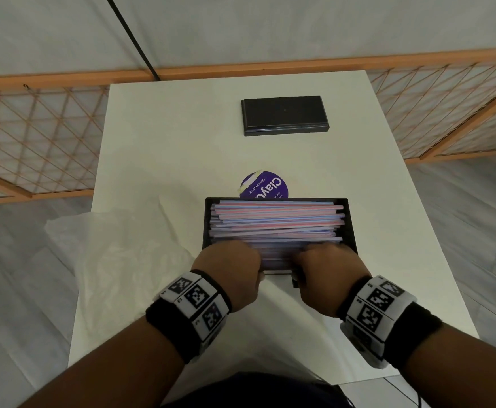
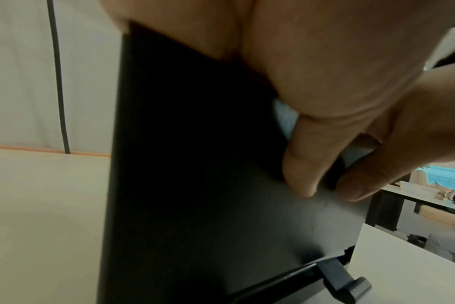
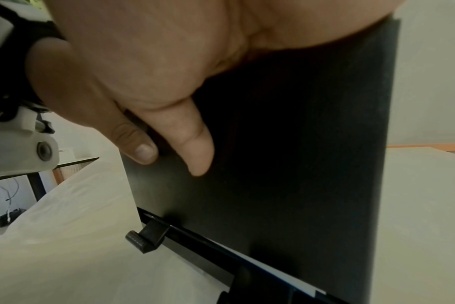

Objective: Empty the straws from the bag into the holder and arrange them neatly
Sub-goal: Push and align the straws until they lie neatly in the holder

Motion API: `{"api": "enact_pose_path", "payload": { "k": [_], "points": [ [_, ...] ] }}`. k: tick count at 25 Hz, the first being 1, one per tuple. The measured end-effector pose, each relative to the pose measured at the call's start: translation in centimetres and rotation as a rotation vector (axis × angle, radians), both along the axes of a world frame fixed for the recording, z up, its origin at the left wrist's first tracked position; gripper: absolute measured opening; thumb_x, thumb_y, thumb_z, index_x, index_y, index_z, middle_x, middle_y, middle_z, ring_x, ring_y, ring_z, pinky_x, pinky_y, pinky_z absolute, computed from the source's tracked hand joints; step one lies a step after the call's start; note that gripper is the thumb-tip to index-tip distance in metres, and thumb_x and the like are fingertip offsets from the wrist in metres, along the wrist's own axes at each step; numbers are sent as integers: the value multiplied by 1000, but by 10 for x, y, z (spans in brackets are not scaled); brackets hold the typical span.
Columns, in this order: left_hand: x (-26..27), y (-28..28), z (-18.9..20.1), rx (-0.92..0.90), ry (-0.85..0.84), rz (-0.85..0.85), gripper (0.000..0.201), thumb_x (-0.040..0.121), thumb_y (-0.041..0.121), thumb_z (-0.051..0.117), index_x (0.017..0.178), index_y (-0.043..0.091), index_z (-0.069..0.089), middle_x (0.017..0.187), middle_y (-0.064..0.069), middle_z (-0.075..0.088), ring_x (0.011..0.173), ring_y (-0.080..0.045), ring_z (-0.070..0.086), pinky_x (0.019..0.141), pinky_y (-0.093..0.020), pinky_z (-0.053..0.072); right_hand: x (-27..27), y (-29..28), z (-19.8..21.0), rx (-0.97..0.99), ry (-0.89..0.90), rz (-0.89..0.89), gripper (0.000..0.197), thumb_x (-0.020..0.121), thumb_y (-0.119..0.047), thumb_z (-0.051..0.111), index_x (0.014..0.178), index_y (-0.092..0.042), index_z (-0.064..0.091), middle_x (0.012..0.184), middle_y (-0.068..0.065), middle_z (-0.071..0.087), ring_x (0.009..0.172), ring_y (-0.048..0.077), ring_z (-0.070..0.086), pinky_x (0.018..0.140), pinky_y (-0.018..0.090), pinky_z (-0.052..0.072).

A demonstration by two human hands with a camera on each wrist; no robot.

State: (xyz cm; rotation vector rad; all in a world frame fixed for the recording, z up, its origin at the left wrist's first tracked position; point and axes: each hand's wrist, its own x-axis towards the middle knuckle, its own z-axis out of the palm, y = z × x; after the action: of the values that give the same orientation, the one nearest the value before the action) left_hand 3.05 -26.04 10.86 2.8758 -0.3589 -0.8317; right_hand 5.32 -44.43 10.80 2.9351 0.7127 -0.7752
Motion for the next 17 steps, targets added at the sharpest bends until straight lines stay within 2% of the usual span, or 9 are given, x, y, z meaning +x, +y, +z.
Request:
{"api": "enact_pose_path", "payload": {
  "k": [8, 11, 12, 14, 15, 16, 17],
  "points": [
    [0, 2, -8, -43, -62, 44, 33, 99, 44, 49, 110, 19, 68, 107, 0, 69, 102, -22, 66, 93, -36, 55, 1, 2, -1, 1, -9, -15, 27, 85, -39, 48, 91, -24, 69, 97, -4, 67, 95, 24, 63, 82, 31, 45],
    [-2, 3, -2, -103, -111, 45, 33, 95, 50, 53, 100, 20, 67, 101, 2, 67, 97, -20, 65, 86, -33, 55, 3, 1, -3, 4, -19, -11, 27, 82, -38, 48, 89, -24, 70, 94, -4, 67, 91, 25, 64, 78, 32, 47],
    [-2, 4, 3, -209, -209, 52, 35, 91, 53, 56, 91, 20, 66, 92, 2, 66, 90, -20, 64, 79, -33, 53, 4, 0, -5, 5, -22, -10, 27, 81, -38, 47, 89, -24, 70, 93, -4, 68, 90, 25, 64, 78, 32, 47],
    [-1, 12, 10, -460, -558, 112, 38, 84, 53, 60, 80, 15, 65, 80, -1, 63, 78, -24, 60, 70, -33, 48, 7, 0, -8, 8, -22, -14, 29, 79, -38, 46, 88, -25, 70, 92, -5, 68, 87, 25, 65, 76, 32, 48],
    [2, 17, 10, -554, -697, 147, 40, 82, 52, 60, 86, 12, 66, 87, -3, 64, 83, -25, 59, 74, -36, 48, 8, 0, -7, 21, -26, -14, 28, 78, -38, 48, 87, -25, 70, 90, -5, 68, 85, 26, 65, 75, 33, 49],
    [5, 24, 8, -571, -719, 177, 51, 80, 55, 61, 103, 10, 67, 104, -6, 66, 98, -27, 60, 85, -40, 49, 7, -1, -7, 48, -43, 0, 24, 76, -38, 52, 84, -24, 69, 87, -4, 68, 82, 28, 66, 73, 34, 51],
    [7, 30, 4, -533, -638, 189, 75, 77, 65, 61, 126, 9, 59, 129, -9, 61, 121, -28, 55, 102, -45, 45, 5, -2, -5, 94, -75, 17, 21, 72, -38, 57, 81, -24, 69, 84, -2, 68, 79, 30, 66, 71, 36, 52]
  ]
}}
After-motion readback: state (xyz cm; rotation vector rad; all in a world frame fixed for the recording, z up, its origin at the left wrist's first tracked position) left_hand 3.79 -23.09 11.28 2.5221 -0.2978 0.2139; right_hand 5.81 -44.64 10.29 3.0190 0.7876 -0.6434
